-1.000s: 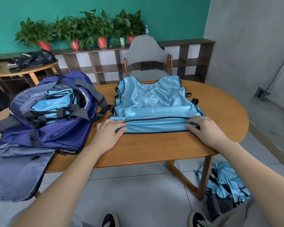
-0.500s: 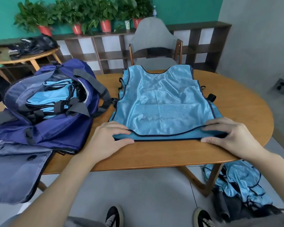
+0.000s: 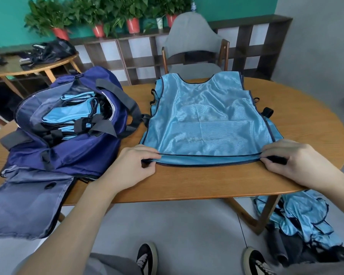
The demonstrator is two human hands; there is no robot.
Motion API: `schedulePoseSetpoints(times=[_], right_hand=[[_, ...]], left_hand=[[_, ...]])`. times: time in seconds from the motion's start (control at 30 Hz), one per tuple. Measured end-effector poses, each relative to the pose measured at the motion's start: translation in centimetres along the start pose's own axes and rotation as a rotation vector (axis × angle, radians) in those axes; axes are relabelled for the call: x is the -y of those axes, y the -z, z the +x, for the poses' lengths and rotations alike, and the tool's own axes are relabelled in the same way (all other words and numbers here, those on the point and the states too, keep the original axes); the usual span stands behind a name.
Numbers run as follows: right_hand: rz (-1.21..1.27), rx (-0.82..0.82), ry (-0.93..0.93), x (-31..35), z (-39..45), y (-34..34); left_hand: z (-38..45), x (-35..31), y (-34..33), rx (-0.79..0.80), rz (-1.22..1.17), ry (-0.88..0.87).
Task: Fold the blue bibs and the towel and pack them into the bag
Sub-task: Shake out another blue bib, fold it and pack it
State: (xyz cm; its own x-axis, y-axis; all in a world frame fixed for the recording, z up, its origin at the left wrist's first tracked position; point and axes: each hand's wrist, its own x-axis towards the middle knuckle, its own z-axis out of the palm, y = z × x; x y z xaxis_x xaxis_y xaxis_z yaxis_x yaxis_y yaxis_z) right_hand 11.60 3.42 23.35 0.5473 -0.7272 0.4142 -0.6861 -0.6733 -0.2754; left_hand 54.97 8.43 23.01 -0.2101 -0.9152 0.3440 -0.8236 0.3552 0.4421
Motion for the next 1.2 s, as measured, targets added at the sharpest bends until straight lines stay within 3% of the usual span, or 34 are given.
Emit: schedulePoseSetpoints(times=[0.27, 0.43, 0.63, 0.77, 0.93, 1.2], right_hand=[[0.212, -0.081, -0.310, -0.4, 0.5, -0.9], [0.349, -0.038, -0.403, -1.0, 0.9, -0.6], [0.265, 0.004, -0.320, -0.2, 0.7, -0.2], [0.099, 0.030, -0.164, -0.2, 0.6, -0.7], [-0.113, -0.016, -0.028, -0.2, 0.7, -1.4], [-0.104, -0.093, -0.055, -0.5, 0.8, -1.9]], left_hand=[[0.5, 0.0, -0.7, -0.023, 0.008, 0.065], [0.8, -0.6, -1.3, -0.057, 0.061, 0.075], [0.8, -0.2, -1.2, -0.145, -0.018, 0.032], [0.9, -0.4, -1.1, -0.254, -0.107, 0.064], [0.9, -0.5, -0.8, -0.270, -0.152, 0.095], [1.0, -0.1, -0.8, -0.272, -0.116, 0.092]])
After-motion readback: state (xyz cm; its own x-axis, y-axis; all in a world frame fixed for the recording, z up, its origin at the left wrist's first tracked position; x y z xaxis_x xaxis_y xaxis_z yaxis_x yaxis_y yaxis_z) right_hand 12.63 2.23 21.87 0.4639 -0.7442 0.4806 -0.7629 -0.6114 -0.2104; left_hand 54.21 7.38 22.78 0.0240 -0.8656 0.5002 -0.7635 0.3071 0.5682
